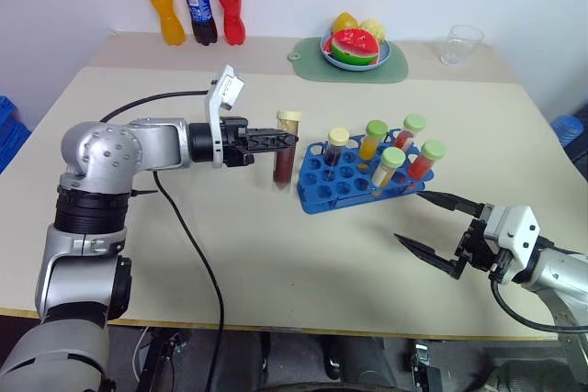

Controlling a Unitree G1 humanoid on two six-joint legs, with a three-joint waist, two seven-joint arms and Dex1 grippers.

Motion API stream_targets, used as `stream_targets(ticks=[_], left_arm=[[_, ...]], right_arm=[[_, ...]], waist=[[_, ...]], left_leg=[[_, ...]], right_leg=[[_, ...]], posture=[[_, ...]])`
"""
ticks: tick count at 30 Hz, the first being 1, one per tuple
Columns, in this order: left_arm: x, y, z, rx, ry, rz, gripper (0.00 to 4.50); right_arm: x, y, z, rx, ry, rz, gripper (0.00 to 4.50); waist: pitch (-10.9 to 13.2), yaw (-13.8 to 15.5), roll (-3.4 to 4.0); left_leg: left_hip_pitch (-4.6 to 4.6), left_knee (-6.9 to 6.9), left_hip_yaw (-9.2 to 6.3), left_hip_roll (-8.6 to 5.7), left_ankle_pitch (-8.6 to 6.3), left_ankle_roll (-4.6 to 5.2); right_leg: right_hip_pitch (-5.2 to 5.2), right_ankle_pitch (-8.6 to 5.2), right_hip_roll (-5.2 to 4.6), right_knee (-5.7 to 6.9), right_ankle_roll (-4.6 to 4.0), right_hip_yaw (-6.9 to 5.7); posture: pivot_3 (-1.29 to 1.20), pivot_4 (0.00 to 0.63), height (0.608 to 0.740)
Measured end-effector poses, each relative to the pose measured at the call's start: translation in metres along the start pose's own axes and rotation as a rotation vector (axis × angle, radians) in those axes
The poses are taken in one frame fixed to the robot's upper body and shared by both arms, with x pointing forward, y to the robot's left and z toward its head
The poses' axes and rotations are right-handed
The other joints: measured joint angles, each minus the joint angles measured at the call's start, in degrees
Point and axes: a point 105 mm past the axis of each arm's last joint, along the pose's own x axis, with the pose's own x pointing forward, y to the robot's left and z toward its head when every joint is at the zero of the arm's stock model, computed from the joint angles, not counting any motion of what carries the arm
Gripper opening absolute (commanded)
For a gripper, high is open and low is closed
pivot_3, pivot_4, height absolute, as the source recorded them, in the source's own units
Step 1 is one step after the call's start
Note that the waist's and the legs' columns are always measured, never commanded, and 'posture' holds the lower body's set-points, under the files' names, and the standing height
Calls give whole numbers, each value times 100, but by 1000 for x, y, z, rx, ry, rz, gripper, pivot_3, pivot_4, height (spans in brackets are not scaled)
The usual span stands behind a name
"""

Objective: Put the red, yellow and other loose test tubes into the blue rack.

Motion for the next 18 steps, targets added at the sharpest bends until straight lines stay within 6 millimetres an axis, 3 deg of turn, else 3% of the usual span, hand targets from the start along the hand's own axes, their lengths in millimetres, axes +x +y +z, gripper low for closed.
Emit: stream_targets(ticks=[4, 11, 14, 18], left_arm=[[25, -2, 0, 228, -75, -144, 729], [70, 8, -10, 398, -159, -215, 729], [80, 11, -14, 469, -164, -226, 729], [90, 11, -25, 504, -160, -259, 729]], right_arm=[[-4, 5, -7, 21, 10, -93, 4240], [-20, 6, -30, 42, 103, -315, 4240], [-25, 10, -36, 66, 126, -383, 4240], [-27, 18, -29, 78, 105, -425, 4240]], waist=[[0, -13, 0], [1, -22, -2], [1, -30, -1], [1, -29, -1]], left_leg=[[-10, 4, 3, -5, -13, 24], [-11, 6, 0, -5, -19, 36], [-11, 5, 0, -4, -19, 37], [-12, 6, -1, -2, -20, 38]], right_leg=[[1, 0, -3, -16, 0, 6], [-3, -2, 3, -15, 3, 9], [-6, -2, 3, -15, 3, 10], [-6, -2, 4, -15, 3, 10]], posture=[[0, 150, 740], [0, 150, 740], [0, 150, 740], [0, 150, 740]])
